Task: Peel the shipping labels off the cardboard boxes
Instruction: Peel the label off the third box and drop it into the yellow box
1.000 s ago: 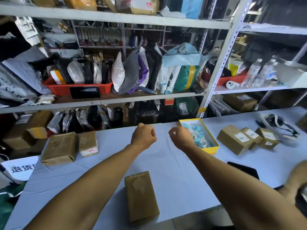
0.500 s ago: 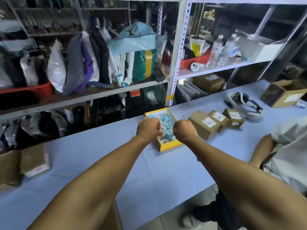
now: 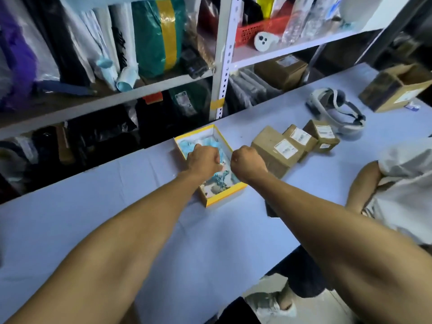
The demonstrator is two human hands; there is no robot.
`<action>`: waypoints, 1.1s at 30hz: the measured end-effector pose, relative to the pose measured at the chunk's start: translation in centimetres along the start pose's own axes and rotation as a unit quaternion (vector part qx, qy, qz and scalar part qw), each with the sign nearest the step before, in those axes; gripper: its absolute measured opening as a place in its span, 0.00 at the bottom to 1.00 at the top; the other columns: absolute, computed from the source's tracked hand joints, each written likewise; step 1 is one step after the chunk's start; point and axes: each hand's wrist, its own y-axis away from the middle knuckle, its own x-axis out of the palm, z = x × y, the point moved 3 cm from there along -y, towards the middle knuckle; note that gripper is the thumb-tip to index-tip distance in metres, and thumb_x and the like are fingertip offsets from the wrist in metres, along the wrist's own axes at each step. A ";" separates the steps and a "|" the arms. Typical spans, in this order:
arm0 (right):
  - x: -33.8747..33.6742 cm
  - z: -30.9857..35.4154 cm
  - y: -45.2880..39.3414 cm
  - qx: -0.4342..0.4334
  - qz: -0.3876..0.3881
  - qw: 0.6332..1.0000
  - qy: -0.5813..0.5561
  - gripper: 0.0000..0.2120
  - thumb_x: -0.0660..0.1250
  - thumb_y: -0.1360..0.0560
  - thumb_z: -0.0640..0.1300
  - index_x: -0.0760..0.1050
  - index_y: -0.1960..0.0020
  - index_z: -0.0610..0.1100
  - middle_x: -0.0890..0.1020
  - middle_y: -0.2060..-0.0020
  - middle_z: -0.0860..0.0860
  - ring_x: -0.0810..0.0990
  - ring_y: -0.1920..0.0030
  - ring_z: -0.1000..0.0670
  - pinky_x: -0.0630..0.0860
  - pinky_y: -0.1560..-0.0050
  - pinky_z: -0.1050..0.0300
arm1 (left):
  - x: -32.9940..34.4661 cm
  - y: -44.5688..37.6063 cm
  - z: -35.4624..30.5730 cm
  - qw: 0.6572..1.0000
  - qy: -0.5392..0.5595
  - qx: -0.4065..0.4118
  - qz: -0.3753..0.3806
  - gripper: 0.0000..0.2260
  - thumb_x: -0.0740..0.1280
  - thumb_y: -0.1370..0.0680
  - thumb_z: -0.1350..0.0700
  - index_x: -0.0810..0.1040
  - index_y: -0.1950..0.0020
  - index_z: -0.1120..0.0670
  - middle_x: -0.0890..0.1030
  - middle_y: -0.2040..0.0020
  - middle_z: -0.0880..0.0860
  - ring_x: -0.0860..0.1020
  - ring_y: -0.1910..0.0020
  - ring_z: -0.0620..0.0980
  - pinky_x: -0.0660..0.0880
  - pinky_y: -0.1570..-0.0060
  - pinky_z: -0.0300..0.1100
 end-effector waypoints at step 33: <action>5.1 0.1 -4.3 -0.185 0.097 0.977 0.047 0.15 0.61 0.26 0.38 0.70 0.40 0.37 0.74 0.42 0.40 0.73 0.41 0.37 0.72 0.46 0.47 | 3.4 1.5 4.1 0.985 -0.144 -0.081 0.047 0.47 0.72 0.28 0.41 0.49 0.20 0.55 0.47 0.20 0.60 0.47 0.21 0.61 0.49 0.23 0.53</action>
